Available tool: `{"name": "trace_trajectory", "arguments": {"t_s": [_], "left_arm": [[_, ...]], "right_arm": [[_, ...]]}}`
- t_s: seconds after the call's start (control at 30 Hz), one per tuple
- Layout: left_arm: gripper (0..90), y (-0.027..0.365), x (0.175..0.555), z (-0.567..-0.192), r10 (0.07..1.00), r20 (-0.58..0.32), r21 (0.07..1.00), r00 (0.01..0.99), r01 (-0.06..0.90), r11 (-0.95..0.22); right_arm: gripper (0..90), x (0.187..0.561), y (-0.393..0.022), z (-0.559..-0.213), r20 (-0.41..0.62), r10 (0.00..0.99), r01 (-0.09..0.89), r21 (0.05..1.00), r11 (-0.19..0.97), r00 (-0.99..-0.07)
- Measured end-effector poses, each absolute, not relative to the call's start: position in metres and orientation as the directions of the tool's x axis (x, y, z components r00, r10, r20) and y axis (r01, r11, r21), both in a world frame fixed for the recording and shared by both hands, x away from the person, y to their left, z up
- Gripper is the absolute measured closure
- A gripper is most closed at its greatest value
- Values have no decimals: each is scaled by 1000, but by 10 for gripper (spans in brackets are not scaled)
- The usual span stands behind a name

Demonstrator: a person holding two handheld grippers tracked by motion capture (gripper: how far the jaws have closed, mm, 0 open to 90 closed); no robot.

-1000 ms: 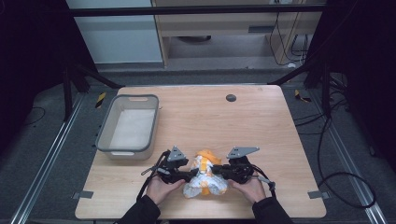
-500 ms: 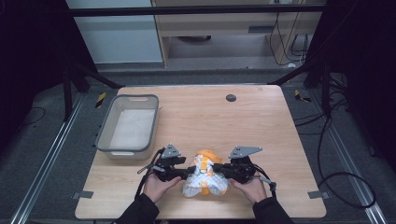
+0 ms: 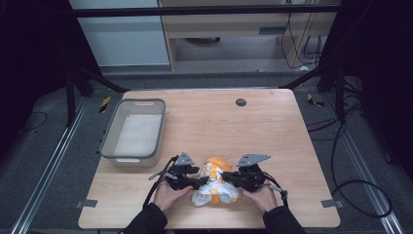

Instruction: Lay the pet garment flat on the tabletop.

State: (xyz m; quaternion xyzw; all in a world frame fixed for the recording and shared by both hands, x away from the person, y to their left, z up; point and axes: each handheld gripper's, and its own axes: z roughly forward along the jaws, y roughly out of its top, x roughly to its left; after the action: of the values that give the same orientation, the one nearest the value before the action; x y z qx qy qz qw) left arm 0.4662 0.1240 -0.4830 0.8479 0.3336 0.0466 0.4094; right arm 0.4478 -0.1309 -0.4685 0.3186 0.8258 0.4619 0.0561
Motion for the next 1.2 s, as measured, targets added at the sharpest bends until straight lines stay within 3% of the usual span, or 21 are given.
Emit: {"name": "trace_trajectory", "arguments": {"t_s": [0.6, 0.87, 1.2], "left_arm": [[826, 118, 464, -490, 589, -238, 702, 773, 556, -446], [857, 121, 456, -473, 582, -207, 734, 787, 518, -439], [858, 123, 436, -434, 586, -96, 810, 804, 405, -423]], "right_arm": [[883, 448, -128, -471, 189, 582, 472, 795, 382, -791], [882, 447, -136, -463, 189, 592, 466, 809, 359, -784], [883, 439, -145, -443, 151, 597, 405, 857, 318, -788]]}}
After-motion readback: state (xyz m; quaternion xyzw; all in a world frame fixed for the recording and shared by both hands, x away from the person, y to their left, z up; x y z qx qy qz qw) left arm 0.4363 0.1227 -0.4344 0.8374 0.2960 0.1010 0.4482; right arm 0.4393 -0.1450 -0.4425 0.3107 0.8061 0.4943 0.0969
